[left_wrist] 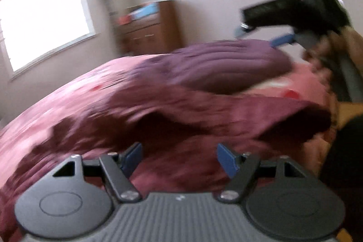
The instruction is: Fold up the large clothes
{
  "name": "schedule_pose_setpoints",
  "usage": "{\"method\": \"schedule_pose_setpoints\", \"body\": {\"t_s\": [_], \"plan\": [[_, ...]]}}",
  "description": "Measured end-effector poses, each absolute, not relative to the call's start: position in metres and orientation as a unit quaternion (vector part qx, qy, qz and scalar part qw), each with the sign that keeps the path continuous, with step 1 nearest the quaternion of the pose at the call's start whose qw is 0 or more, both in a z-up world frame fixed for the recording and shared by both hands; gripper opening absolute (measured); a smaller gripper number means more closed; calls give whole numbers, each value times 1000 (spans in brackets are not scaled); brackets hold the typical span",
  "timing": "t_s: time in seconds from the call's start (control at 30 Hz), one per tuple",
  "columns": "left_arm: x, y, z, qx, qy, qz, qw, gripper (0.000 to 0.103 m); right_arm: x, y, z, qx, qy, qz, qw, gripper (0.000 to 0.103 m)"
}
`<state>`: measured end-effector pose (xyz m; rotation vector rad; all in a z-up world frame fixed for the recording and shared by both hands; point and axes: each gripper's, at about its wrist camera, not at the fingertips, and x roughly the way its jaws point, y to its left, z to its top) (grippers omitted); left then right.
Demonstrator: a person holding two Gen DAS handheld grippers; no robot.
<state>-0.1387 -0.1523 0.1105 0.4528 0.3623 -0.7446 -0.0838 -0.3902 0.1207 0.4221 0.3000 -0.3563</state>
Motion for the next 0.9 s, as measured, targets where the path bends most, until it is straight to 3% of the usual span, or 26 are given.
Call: {"method": "schedule_pose_setpoints", "body": {"t_s": [0.43, 0.53, 0.8, 0.9], "plan": [[-155, -257, 73, 389, 132, -490, 769, 63, -164, -469, 100, 308, 78, -258, 912, 103], [-150, -276, 65, 413, 118, -486, 761, 54, -166, -469, 97, 316, 71, -259, 910, 103], [-133, -296, 76, 391, 125, -481, 774, 16, -179, -468, 93, 323, 68, -274, 903, 103], [-115, -297, 94, 338, 140, -472, 802, 11, -180, -469, 89, 321, 77, -278, 902, 103]]}}
